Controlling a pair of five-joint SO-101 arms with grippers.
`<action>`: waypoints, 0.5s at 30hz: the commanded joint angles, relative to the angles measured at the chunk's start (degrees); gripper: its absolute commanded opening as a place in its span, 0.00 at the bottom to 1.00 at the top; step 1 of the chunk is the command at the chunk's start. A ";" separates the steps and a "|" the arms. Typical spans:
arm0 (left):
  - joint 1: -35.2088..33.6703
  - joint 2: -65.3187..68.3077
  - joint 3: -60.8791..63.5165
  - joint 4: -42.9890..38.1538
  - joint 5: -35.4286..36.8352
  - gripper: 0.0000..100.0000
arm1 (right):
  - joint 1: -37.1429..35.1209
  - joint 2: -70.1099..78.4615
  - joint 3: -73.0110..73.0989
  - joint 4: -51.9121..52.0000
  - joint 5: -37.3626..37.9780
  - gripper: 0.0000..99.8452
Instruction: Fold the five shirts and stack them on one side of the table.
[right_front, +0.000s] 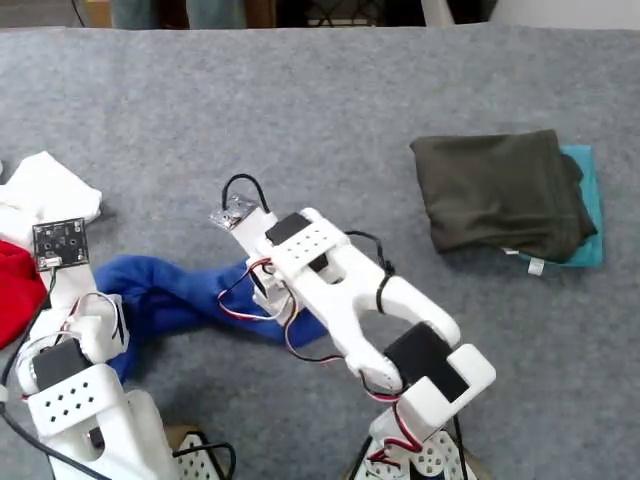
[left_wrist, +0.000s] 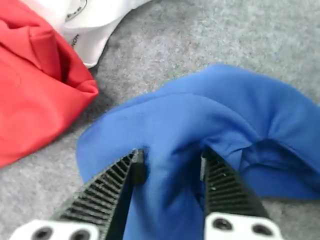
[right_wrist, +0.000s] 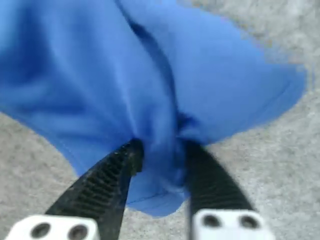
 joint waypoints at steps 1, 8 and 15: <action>-0.57 -0.53 -4.70 -0.70 0.44 0.13 | 2.81 -1.98 -3.74 0.44 -2.11 0.03; 1.89 -0.53 -13.76 8.09 -2.37 0.04 | 5.98 -15.52 -13.41 12.66 -1.67 0.01; 7.52 -0.44 -27.47 19.08 -2.55 0.04 | 9.93 -26.42 -26.86 30.07 0.88 0.01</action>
